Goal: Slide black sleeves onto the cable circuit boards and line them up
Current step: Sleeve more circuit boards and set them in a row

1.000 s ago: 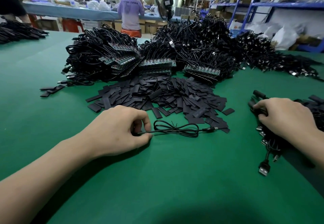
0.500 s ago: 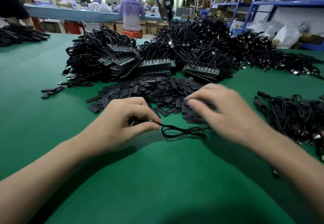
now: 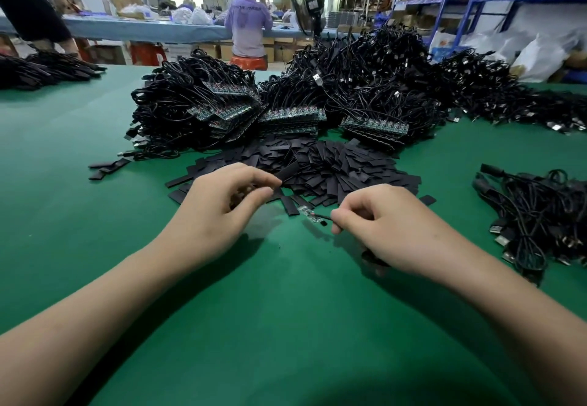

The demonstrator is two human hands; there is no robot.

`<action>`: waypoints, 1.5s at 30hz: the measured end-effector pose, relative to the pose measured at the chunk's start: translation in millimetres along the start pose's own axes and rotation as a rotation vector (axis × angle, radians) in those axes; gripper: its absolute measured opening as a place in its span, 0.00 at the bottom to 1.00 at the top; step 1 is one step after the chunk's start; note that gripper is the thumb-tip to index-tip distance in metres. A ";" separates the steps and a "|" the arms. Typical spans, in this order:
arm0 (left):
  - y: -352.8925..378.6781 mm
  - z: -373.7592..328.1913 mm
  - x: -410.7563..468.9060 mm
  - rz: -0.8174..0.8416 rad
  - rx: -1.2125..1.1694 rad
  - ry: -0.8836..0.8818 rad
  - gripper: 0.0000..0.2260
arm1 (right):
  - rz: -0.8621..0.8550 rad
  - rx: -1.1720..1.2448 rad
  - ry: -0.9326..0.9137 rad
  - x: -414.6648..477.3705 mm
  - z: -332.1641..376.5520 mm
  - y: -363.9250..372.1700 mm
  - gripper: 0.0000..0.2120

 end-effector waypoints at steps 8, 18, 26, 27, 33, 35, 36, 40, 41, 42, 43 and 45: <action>50.4 -19.8 17.2 0.341 0.457 0.319 0.14 | -0.180 -0.400 -0.040 0.1 -7.9 -0.4 0.18; 52.6 -29.1 29.5 0.338 0.550 0.462 0.08 | -0.215 -0.195 -0.064 -0.4 -10.8 4.4 0.08; 42.9 -22.5 7.9 0.287 -0.066 -0.033 0.07 | -0.187 0.311 -0.036 0.2 -8.2 9.9 0.08; 43.0 -22.3 0.9 0.292 -0.148 -0.081 0.06 | -0.163 0.348 -0.029 -1.3 -6.7 13.5 0.08; 36.8 -18.2 -18.4 0.226 -0.377 -0.207 0.05 | -0.122 0.322 -0.066 -4.2 -0.1 19.8 0.13; 32.3 -22.3 -19.6 0.170 -0.355 -0.170 0.05 | -0.118 0.319 -0.071 -5.1 0.3 20.7 0.13; 28.4 -25.9 -19.7 0.135 -0.294 -0.113 0.06 | -0.121 0.319 -0.075 -5.4 0.7 20.9 0.13; 15.1 -44.2 -20.0 0.065 -0.026 0.145 0.12 | -0.115 0.318 -0.085 -5.9 2.6 23.4 0.13; 12.6 -45.5 -19.8 0.057 0.006 0.176 0.11 | -0.101 0.319 -0.088 -6.5 3.3 25.1 0.14; 9.9 -45.2 -19.6 0.044 0.024 0.189 0.11 | -0.090 0.313 -0.093 -6.8 3.9 26.6 0.14; 7.1 -43.4 -19.1 0.029 0.028 0.187 0.10 | -0.086 0.302 -0.099 -7.1 4.1 26.8 0.14; 0.2 -36.7 -16.8 -0.006 0.007 0.146 0.08 | -0.096 0.294 -0.105 -7.3 3.3 23.7 0.15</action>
Point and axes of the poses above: each hand's wrist, its own x-axis towards the middle knuckle, its own y-axis out of the palm, z = x × y, the point moved 9 cm from there along x, towards the middle knuckle, and after that the axes turned 7 degrees about -z, right-handed, at the moved point
